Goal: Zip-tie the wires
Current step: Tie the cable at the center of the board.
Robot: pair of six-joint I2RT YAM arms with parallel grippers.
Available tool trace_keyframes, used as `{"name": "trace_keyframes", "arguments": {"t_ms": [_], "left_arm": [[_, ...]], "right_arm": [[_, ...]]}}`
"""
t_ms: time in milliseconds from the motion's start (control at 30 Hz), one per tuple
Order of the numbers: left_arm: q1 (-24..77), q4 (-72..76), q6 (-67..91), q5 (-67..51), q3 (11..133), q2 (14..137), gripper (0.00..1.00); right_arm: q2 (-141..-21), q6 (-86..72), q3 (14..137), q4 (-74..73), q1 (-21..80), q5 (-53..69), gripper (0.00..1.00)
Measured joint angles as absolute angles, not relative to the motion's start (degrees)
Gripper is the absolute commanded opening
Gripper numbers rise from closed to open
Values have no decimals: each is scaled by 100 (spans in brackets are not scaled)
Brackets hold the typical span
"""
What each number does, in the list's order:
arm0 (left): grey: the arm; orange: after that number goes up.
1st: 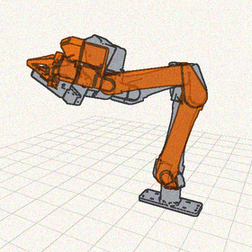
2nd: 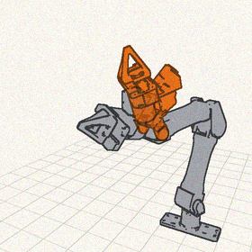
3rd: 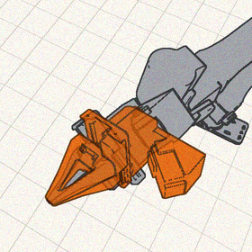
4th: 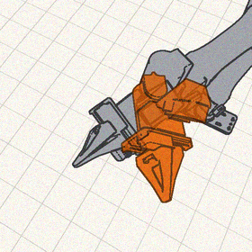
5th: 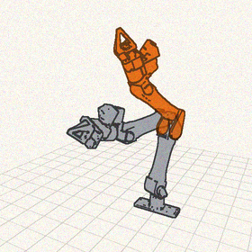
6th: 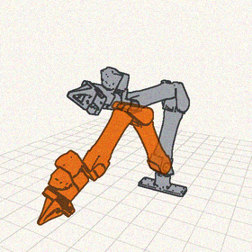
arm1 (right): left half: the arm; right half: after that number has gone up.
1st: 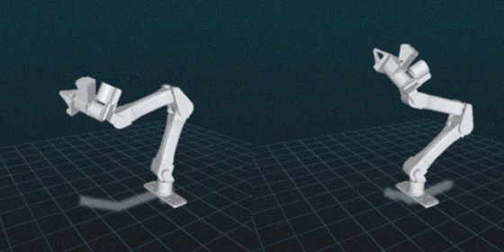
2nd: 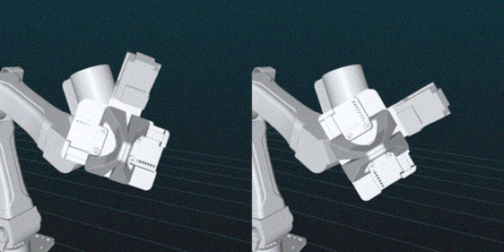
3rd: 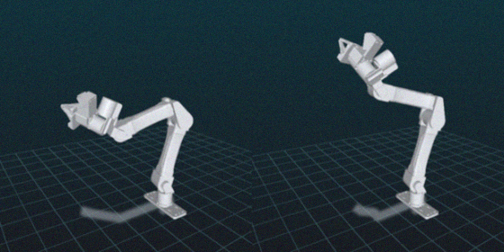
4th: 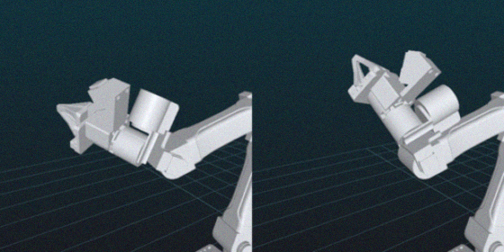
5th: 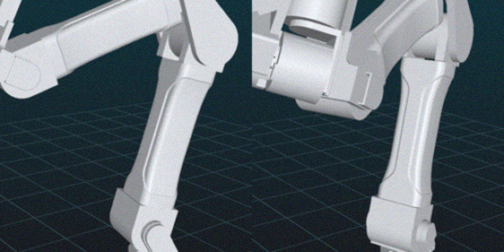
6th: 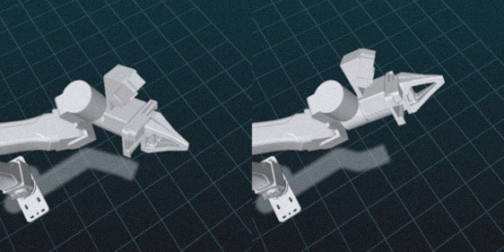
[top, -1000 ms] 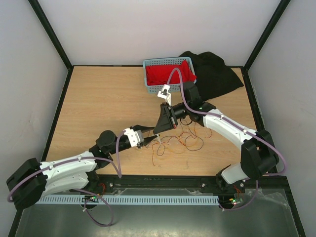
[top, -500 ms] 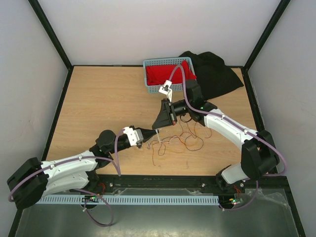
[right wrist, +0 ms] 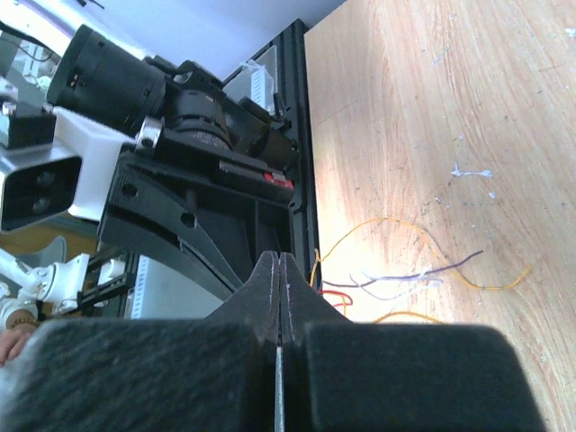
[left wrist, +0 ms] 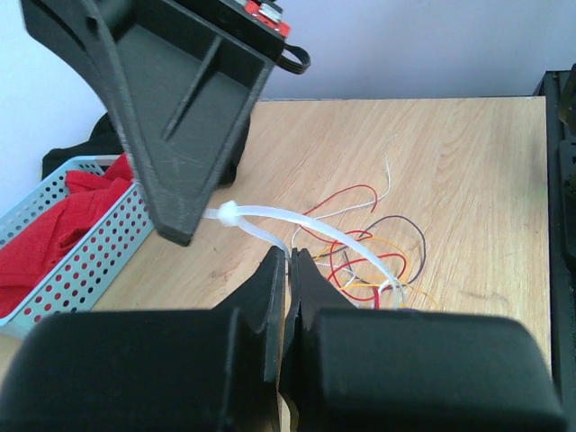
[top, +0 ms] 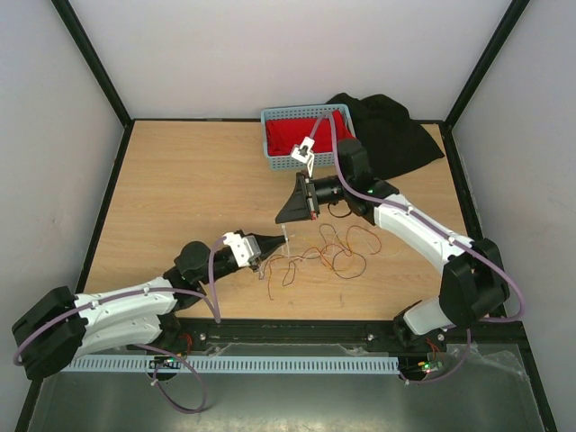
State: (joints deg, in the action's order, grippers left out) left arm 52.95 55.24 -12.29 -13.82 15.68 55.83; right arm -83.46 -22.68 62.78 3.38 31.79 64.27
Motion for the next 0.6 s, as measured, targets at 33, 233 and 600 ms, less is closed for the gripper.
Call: {"name": "trace_keyframes", "arguments": {"t_ms": [33, 233, 600], "left_arm": [[5347, 5540, -1229, -1328, 1568, 5623, 0], [5651, 5590, -1240, -1066, 1555, 5763, 0], [5940, 5655, -1076, -694, 1061, 5655, 0]], "right_arm": [[-8348, -2257, 6309, 292, 3179, 6381, 0], [-8552, -2182, 6591, 154, 3179, 6195, 0], [-8807, -2141, 6853, 45, 3177, 6014, 0]]}}
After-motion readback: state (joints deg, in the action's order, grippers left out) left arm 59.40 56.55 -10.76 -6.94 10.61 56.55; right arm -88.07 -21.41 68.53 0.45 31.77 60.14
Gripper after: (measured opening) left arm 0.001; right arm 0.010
